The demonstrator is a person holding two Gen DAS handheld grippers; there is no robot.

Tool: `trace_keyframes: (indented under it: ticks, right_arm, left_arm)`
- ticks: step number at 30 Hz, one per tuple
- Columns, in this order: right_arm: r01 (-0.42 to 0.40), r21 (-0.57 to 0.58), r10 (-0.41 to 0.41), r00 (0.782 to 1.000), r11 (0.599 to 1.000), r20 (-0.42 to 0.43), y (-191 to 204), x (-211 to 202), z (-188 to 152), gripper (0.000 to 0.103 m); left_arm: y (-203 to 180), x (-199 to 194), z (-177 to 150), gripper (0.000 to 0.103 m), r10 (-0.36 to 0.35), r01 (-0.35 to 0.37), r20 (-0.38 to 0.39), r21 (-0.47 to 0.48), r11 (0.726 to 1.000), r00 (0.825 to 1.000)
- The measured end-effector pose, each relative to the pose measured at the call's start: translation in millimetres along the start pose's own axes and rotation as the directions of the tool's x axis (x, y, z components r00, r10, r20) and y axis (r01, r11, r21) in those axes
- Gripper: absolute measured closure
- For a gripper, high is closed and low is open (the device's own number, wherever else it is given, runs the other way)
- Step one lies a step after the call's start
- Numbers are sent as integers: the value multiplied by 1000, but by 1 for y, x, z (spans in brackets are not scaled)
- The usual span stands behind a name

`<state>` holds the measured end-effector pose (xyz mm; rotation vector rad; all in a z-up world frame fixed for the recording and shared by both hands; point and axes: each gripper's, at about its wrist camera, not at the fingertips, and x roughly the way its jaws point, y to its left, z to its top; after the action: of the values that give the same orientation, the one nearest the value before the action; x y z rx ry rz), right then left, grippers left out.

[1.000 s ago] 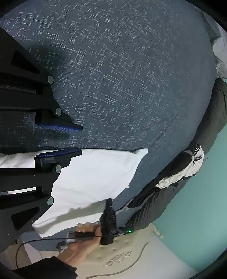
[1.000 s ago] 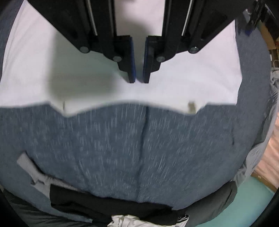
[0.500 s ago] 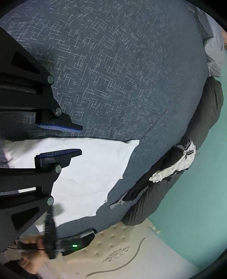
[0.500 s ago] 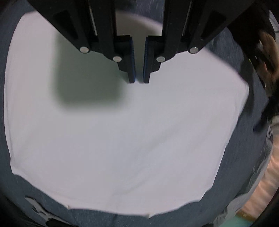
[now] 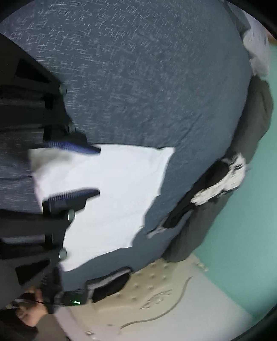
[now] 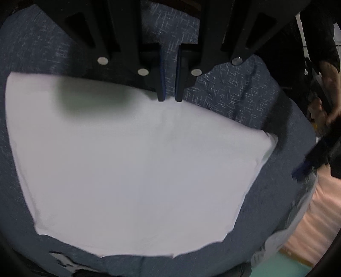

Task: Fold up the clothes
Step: 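Pinch the shirt edge with the right tool while the left tool hovers open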

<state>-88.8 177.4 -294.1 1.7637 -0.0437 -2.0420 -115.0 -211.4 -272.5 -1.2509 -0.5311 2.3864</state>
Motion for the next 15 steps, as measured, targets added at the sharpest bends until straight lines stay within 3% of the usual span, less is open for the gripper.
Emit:
trace_keyframes:
  ticks: [8,15]
  right_arm:
    - [-39,54,35,997,998,65,-19,-26,9,95]
    - [-43,72,37,995,996,92,-40,-56,4,95]
  left_arm:
    - [10,16,-27,61,73,-57,-185,89,994,980]
    - [4,29,-52,61,102,-53,-277,177,983,956]
